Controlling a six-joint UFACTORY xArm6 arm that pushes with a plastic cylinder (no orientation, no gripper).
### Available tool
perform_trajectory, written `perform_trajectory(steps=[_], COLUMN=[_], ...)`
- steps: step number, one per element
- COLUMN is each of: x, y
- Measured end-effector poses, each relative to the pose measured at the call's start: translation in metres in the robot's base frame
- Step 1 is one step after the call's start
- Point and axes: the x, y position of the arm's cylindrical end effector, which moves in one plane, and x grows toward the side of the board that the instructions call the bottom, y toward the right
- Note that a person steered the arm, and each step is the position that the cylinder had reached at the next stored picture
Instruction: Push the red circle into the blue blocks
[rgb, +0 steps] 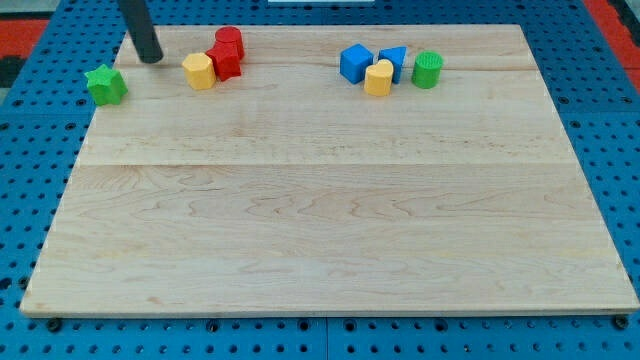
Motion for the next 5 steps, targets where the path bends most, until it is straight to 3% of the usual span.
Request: perform_trajectory(steps=[2,3,4,5], x=[-0.008,-0.015,-0.036,-0.029], y=[0.128,0.085,0.107,0.186])
